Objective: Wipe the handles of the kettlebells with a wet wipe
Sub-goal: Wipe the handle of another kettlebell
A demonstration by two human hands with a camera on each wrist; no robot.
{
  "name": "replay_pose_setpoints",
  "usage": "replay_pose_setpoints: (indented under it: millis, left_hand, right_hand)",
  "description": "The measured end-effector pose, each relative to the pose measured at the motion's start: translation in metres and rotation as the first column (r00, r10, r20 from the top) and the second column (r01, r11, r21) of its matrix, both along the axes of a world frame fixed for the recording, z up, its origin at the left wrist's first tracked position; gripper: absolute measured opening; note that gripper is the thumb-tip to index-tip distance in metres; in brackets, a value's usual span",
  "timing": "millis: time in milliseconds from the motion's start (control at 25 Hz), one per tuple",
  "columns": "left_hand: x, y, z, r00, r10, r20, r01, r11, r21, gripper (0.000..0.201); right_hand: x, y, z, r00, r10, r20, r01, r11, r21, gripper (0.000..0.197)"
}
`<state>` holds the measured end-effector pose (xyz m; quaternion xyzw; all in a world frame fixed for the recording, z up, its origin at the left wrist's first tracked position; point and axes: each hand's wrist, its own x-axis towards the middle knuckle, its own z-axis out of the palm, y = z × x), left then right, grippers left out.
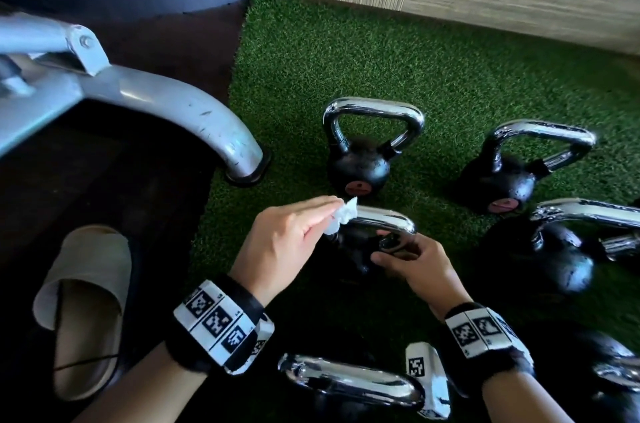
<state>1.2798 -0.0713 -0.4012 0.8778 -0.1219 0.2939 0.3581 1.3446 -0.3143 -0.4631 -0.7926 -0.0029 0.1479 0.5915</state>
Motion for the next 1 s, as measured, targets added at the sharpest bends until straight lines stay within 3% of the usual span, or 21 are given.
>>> replay_pose_setpoints:
  millis: [160, 360, 520, 560, 720, 800, 880, 1000]
  left_hand:
    - [0.008, 0.014, -0.028, 0.976, 0.06, -0.21, -0.136, 0.918, -0.372, 0.023]
    - [0.002, 0.009, -0.052, 0.97, -0.038, -0.241, -0.097, 0.846, -0.525, 0.023]
    - [0.002, 0.004, -0.079, 0.869, -0.256, -0.422, -0.182, 0.628, -0.757, 0.023]
    - [0.002, 0.005, -0.081, 0.846, -0.301, -0.44, -0.186, 0.607, -0.773, 0.024]
    - [-0.002, 0.018, -0.072, 0.791, -0.404, -0.459, -0.047, 0.709, -0.704, 0.018]
    - [-0.002, 0.017, -0.073, 0.836, -0.29, -0.466, -0.065, 0.791, -0.608, 0.013]
    - [0.002, 0.014, -0.074, 0.883, -0.134, -0.45, -0.116, 0.867, -0.485, 0.026]
    - [0.021, 0.009, -0.073, 0.917, -0.059, -0.395, -0.127, 0.894, -0.429, 0.03]
  right_hand:
    - [-0.003, 0.001, 0.002, 0.998, -0.028, -0.059, 0.034, 0.994, 0.1, 0.031]
    - [-0.003, -0.003, -0.001, 0.996, -0.044, -0.078, 0.054, 0.99, 0.129, 0.026]
    - [-0.004, -0.003, 0.001, 0.997, -0.031, -0.073, 0.04, 0.992, 0.122, 0.025]
    - [-0.003, -0.002, 0.001, 0.997, -0.028, -0.068, 0.036, 0.993, 0.113, 0.024]
    - [-0.001, -0.003, -0.002, 0.998, -0.029, -0.054, 0.033, 0.997, 0.074, 0.023]
    - [0.001, -0.006, -0.004, 0.999, -0.004, -0.033, 0.005, 0.999, 0.036, 0.028]
    - [0.003, -0.014, -0.006, 0.998, 0.047, 0.029, -0.044, 0.994, -0.095, 0.03]
    - [0.001, -0.026, -0.001, 0.973, 0.19, 0.131, -0.15, 0.951, -0.269, 0.034]
